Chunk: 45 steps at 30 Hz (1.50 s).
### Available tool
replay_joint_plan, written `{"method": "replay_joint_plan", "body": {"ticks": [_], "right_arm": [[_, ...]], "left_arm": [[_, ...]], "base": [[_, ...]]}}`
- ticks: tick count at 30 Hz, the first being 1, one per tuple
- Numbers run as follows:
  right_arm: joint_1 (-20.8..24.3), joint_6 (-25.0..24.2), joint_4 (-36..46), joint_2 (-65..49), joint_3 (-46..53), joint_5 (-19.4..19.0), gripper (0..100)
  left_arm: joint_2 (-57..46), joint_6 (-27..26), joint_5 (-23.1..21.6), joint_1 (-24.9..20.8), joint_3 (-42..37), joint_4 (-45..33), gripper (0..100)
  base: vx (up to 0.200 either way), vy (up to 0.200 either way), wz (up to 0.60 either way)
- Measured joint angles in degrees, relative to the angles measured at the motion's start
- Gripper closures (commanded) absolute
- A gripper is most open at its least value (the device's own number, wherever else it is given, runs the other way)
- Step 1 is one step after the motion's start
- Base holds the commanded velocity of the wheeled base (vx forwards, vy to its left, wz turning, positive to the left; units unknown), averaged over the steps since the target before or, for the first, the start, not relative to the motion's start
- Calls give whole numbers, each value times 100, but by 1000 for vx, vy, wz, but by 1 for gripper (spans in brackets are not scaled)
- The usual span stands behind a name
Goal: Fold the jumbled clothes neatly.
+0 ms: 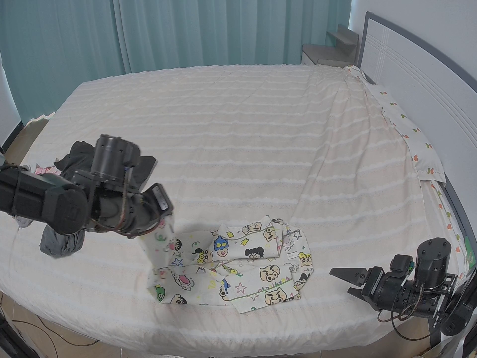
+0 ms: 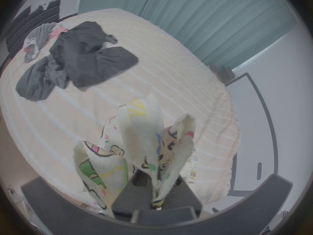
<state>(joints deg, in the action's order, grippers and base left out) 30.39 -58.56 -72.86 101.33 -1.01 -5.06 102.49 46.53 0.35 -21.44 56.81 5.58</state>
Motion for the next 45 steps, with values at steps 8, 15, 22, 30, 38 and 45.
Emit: {"method": "replay_joint_plan", "body": {"ticks": [8, 15, 22, 30, 38, 45], "right_arm": [[-16, 2, -5, 0, 0, -2, 0], [-21, 10, -7, 0, 0, 0, 0], [-5, 11, -7, 0, 0, -2, 0], [1, 11, -7, 2, 0, -2, 0], [6, 11, -7, 2, 0, -2, 0], [17, 11, -7, 2, 0, 2, 0]], "left_arm": [[816, 578, 788, -1135, 1034, -61, 100], [1637, 990, 835, -1694, 1648, -26, 100], [1869, 1042, 402, -1802, 1635, 539, 100], [1915, 1198, -84, -1877, 1191, 2042, 100], [1918, 1236, -412, -2037, 995, 2192, 100], [1918, 1231, -533, -2048, 970, 2209, 0]], "base": [[0, 0, 0], [0, 0, 0], [0, 0, 0], [0, 0, 0], [0, 0, 0], [0, 0, 0]]}}
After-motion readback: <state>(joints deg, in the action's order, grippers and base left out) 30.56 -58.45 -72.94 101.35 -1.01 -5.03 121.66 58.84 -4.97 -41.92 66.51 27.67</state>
